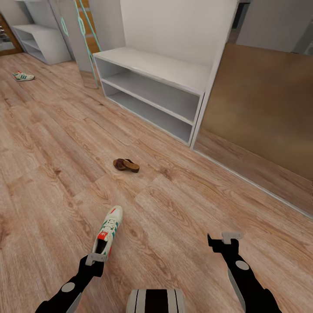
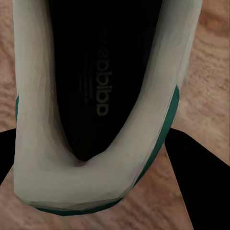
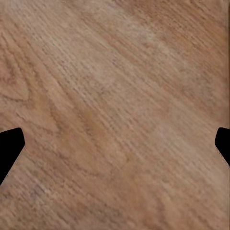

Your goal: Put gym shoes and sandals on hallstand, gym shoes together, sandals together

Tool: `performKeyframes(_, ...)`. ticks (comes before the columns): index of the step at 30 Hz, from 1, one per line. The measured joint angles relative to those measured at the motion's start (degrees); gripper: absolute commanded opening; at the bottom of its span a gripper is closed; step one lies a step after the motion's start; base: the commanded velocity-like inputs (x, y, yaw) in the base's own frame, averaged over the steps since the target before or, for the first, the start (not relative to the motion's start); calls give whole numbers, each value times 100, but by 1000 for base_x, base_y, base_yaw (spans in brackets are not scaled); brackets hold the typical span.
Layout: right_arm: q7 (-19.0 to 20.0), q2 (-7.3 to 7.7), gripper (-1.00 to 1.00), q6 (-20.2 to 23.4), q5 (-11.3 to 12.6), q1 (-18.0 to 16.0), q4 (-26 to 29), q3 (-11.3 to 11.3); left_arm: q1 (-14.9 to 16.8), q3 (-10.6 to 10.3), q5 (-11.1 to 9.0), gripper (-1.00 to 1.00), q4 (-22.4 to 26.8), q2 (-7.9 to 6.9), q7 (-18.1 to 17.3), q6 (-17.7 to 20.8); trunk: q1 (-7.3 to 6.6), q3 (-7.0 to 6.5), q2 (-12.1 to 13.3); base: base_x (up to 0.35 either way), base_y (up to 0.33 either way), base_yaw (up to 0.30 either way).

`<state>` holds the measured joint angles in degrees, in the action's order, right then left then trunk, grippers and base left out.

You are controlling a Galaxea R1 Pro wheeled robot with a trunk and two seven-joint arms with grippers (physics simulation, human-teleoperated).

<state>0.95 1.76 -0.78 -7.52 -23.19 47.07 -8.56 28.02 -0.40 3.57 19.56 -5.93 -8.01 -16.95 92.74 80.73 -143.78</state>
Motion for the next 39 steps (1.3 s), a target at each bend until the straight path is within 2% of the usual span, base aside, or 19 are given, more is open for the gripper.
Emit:
performKeyframes(2,0,-3,100,-1,2,0,-4,0,0,8,-12,-100,0,-9,3,-3,-5,-44,3,0,0,0)
performKeyframes(3,-8,-32,100,-7,-5,0,-22,7,1,126,-35,-100,8,-20,17,-21,-8,-67,4,0,0,0)
performKeyframes(10,-15,-50,100,-16,-20,0,-33,3,-18,451,-23,-100,2,-66,40,-33,-26,-225,13,0,0,-8)
performKeyframes(11,-158,118,100,-452,-56,295,-126,-24,-437,1085,-11,-100,254,-167,60,-468,-29,-256,14,0,0,-56)
performKeyframes(12,-168,131,100,-549,-59,374,-152,-22,-620,1302,-52,-100,-17,-302,50,-492,-30,-285,16,0,0,-58)
performKeyframes(13,-176,139,100,-730,-58,463,-203,-22,-655,1234,-11,-100,-6,-262,45,-546,-33,-317,17,0,0,-58)
performKeyframes(18,-190,148,100,-1263,-58,739,-453,-20,-828,1310,-28,-100,-12,-244,102,-768,-46,-473,24,0,0,-60)
performKeyframes(21,-196,151,100,-1826,-54,943,-978,-16,-1014,1515,-39,-100,-16,-198,357,-1069,-54,-566,28,0,0,-61)
performKeyframes(25,-204,158,100,-2507,-50,1016,-1645,-15,-1217,1618,-39,-100,-13,-172,490,-1206,-64,-690,34,0,0,-57)
performKeyframes(31,-205,154,100,-2698,-49,1027,-1921,-15,-1322,1633,-32,-100,-47,-115,515,-1392,-80,-878,42,0,0,-20)
performKeyframes(39,-200,147,100,-2731,-46,1030,-2131,-5,-1344,1644,-38,-100,-89,-82,531,-1522,-100,-1127,52,0,0,-3)
